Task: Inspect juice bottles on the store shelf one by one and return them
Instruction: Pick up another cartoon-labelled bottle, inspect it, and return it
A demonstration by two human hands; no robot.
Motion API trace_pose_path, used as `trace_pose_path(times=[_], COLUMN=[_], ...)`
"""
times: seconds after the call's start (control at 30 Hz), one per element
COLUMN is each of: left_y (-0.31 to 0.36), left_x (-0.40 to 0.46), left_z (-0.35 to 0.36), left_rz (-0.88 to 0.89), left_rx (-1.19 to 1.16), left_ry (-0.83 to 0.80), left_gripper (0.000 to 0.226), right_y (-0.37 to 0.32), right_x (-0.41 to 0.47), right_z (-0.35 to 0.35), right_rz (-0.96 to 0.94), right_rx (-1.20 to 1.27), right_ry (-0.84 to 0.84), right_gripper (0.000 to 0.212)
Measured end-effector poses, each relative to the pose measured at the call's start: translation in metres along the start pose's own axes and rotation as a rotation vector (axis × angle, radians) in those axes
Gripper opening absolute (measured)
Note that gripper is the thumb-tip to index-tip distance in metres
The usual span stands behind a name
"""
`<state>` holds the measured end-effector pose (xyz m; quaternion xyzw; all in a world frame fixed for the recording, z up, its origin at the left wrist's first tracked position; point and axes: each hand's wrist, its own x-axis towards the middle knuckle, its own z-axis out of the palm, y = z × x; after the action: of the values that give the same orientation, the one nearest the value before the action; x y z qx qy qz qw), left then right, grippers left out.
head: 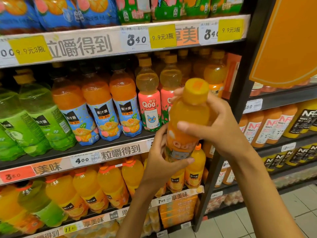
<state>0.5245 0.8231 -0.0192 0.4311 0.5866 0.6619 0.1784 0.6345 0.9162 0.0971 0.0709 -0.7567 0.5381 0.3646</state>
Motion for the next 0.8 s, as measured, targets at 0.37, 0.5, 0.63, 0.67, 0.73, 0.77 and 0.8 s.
trace_pose_path(times=[0.37,0.5,0.63,0.67,0.73,0.77,0.8], left_y=[0.008,0.006,0.0,-0.003,-0.007,-0.008,-0.01], left_x=[0.02,0.037,0.051,0.053,0.058,0.06,0.063], left_z=[0.042,0.058,0.066,0.067,0.07,0.072,0.074], left_rz=[-0.046,0.004,0.047,0.064,0.097,0.11,0.12], left_rx=[-0.058,0.132,0.323,0.348,0.399,0.42,0.433], left_ry=[0.102,0.225,0.396,0.406,0.395,0.391,0.397], left_gripper=[0.054,0.061,0.071,0.071,0.068,0.066,0.065], right_y=[0.037,0.043,0.049,0.052,0.057,0.06,0.064], right_x=[0.025,0.031,0.038,0.039,0.042,0.042,0.042], right_z=[-0.034,-0.038,-0.043,-0.045,-0.049,-0.051,-0.052], right_rz=[0.321,0.18,0.087,0.075,0.056,0.051,0.05], right_rx=[-0.029,-0.081,-0.132,-0.136,-0.151,-0.161,-0.173], right_ry=[0.277,0.421,0.462,0.474,0.481,0.473,0.461], right_gripper=[0.053,0.06,0.063,0.063,0.064,0.064,0.064])
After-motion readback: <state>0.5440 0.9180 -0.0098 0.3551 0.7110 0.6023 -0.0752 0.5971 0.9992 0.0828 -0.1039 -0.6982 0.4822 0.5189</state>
